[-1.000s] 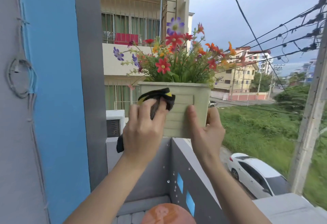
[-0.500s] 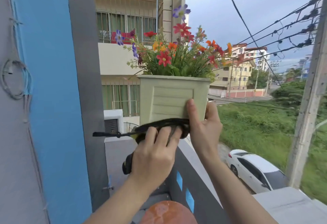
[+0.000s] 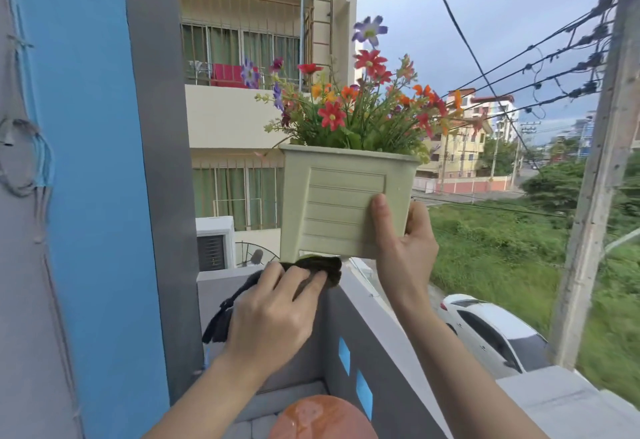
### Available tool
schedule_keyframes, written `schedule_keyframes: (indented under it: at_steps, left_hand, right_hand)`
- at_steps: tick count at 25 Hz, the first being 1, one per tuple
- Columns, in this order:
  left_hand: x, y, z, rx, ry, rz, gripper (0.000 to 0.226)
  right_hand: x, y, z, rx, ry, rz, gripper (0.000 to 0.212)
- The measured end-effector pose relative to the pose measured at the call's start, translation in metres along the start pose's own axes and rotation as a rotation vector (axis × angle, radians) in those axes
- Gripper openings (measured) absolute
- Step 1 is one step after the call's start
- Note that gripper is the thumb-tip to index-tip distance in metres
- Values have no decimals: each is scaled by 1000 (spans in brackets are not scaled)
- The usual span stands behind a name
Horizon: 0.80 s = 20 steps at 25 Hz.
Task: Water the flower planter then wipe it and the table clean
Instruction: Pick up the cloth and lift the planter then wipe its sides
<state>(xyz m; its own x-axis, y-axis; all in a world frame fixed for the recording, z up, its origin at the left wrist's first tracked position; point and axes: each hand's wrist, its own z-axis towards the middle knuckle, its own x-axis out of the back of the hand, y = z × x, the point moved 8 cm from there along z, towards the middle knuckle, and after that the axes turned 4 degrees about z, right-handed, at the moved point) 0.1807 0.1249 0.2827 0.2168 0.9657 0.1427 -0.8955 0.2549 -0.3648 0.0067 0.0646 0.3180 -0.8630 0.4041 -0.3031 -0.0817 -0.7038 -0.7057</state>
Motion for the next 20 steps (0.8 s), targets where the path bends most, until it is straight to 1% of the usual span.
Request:
schedule_keyframes:
  at_steps: [1,3,4,6,7,10,12,14,16,18,20]
  left_hand:
    - [13,-5,6,-3,69,-23,17]
    - [34,-20,22,20,213,22,15]
    - [36,-32,34,49,235,52,16]
    - [30,-50,61,90,225,70,20]
    - [25,-50,74,68,221,70,21]
    - [12,-24,99,-114,185,72,25]
    - [7,-21,100,-199,142,68,27]
    - [4,-32,95,-203,110,71,29]
    - [7,-44,88,-142,116,94,27]
    - [9,-34,88,-138,130,94,25]
    - [10,-16,94,-181,136,95,26]
  right_hand:
    - [2,1,2,0,-2,-10,46]
    - [5,-1,4,13,-12,-35,48]
    - [5,-3,3,25,-26,-44,48]
    - [2,-5,-2,49,-54,-54,48]
    - [1,-5,-4,57,-57,-61,50]
    - [0,-1,-7,55,-18,-78,53]
    - [3,4,-6,21,-6,-65,50]
    - [9,9,-6,-8,-11,-69,49]
    - [9,10,-8,8,-35,-94,53]
    - [6,9,-10,43,-48,-126,58]
    - [-1,8,-12,59,-61,-144,60]
